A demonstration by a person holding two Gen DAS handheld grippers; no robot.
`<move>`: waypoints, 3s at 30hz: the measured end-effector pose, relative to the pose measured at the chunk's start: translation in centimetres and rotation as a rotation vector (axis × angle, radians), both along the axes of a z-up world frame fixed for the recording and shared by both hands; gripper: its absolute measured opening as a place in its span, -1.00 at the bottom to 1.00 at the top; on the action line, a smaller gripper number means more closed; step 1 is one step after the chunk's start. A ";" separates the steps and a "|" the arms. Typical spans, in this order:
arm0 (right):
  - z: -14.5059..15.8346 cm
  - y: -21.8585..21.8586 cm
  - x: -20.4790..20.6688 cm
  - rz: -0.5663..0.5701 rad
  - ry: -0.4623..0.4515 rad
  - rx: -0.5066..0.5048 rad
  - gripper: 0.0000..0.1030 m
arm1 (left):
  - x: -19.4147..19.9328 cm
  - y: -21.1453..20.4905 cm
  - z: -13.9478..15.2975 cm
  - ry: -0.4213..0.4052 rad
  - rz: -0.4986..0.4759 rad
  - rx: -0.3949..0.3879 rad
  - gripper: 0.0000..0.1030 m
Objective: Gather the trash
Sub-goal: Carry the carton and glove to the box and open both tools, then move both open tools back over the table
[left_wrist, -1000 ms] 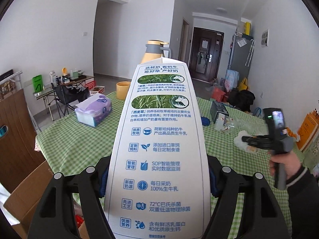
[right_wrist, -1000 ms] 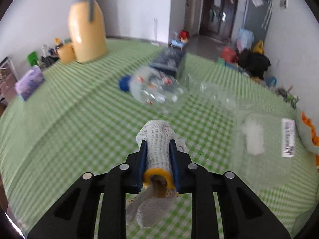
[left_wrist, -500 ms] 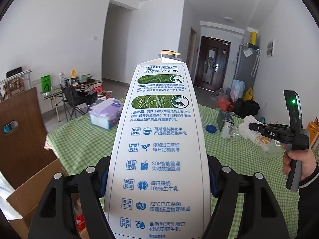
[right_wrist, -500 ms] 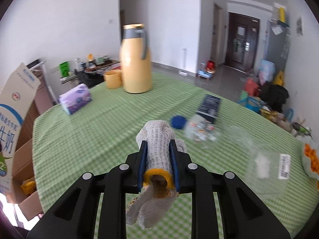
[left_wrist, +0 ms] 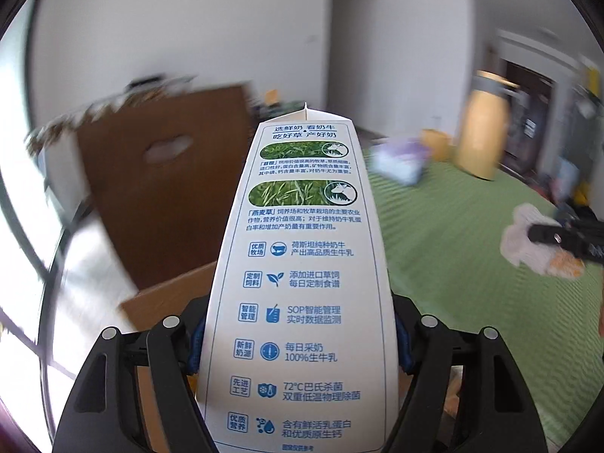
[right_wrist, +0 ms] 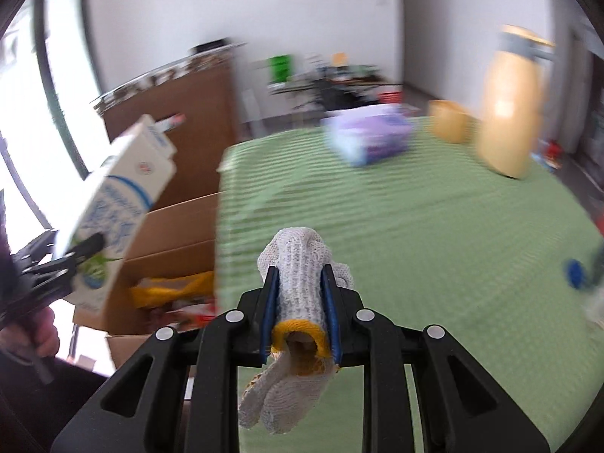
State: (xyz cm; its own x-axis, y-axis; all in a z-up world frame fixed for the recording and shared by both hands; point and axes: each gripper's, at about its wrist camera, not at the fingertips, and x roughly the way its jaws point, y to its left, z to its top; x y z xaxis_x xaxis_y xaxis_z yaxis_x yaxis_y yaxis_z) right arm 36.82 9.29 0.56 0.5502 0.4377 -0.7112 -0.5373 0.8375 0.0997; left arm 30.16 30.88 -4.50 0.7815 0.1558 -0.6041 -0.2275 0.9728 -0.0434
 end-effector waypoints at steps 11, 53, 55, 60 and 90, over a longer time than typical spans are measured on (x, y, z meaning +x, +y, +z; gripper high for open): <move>-6.4 17.0 0.9 0.290 0.209 -0.055 -0.24 | -2.7 6.5 -5.1 0.083 0.118 -0.057 0.35; -4.1 12.5 -0.7 0.159 0.135 -0.020 0.21 | -2.3 6.8 -3.9 0.025 0.094 0.035 0.77; -3.7 12.0 -1.0 0.158 0.132 -0.011 0.21 | -2.9 6.5 -3.5 0.016 0.106 0.025 0.77; -2.7 10.2 -1.7 0.142 0.109 0.008 0.21 | -4.0 5.6 -2.1 -0.014 0.142 0.020 0.81; 1.2 -35.5 -12.6 -0.794 -0.172 0.057 0.45 | 4.6 -30.7 1.9 -0.079 -0.496 -0.120 0.85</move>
State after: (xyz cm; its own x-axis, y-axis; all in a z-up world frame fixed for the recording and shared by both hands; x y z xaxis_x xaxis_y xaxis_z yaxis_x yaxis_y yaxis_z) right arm 24.22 -26.21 1.72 0.8113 -0.0964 -0.5767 0.2033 0.9713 0.1237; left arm 34.76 0.14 -2.59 0.7878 -0.3118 -0.5312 0.2685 0.9500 -0.1594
